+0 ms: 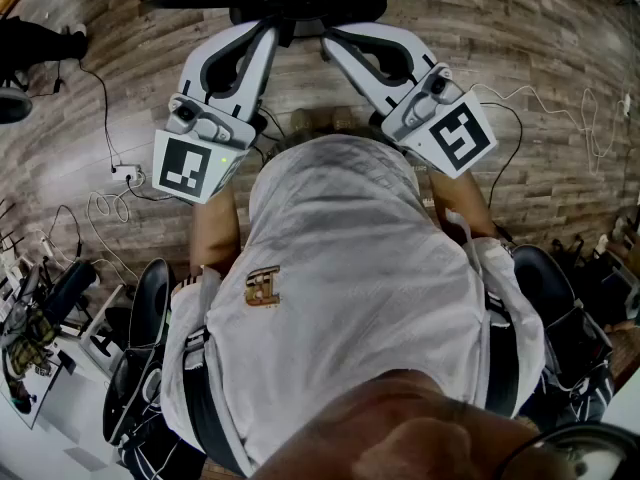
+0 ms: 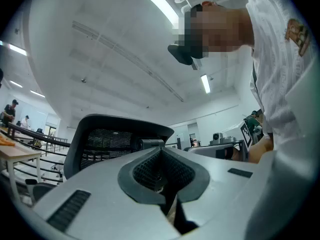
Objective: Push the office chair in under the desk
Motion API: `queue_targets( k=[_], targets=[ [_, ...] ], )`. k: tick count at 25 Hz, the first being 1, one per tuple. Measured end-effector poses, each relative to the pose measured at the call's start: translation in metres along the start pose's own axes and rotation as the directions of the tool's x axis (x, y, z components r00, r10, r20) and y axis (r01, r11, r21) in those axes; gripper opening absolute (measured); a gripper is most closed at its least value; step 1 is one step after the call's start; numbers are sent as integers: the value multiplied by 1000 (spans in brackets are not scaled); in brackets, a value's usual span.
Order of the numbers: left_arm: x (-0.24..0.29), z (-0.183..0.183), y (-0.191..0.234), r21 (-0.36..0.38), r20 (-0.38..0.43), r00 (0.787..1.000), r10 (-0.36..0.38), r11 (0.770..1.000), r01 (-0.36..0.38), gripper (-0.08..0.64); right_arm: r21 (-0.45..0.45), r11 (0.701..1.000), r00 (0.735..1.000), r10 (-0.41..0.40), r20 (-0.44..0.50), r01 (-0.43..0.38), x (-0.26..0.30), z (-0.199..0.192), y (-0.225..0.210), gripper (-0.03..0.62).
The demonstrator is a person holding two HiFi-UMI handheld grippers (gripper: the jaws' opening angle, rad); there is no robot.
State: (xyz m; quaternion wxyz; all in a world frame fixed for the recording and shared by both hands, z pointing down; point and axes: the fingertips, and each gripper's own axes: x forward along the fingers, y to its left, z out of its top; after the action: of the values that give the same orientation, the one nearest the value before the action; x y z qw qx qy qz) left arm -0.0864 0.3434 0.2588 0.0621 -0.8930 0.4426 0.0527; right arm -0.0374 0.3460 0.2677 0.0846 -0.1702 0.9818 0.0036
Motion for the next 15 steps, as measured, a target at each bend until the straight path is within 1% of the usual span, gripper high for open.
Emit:
queue_targets(
  k=[10, 15],
  targets=[
    [-6, 3, 2, -7, 2, 1000, 0, 1000, 0, 18, -3, 1000, 1000, -4, 0, 4, 1, 3, 5, 32],
    [-6, 3, 2, -7, 1, 1000, -13, 1000, 13, 18, 16, 1000, 1000, 8, 0, -8, 1, 4, 5, 34]
  ],
)
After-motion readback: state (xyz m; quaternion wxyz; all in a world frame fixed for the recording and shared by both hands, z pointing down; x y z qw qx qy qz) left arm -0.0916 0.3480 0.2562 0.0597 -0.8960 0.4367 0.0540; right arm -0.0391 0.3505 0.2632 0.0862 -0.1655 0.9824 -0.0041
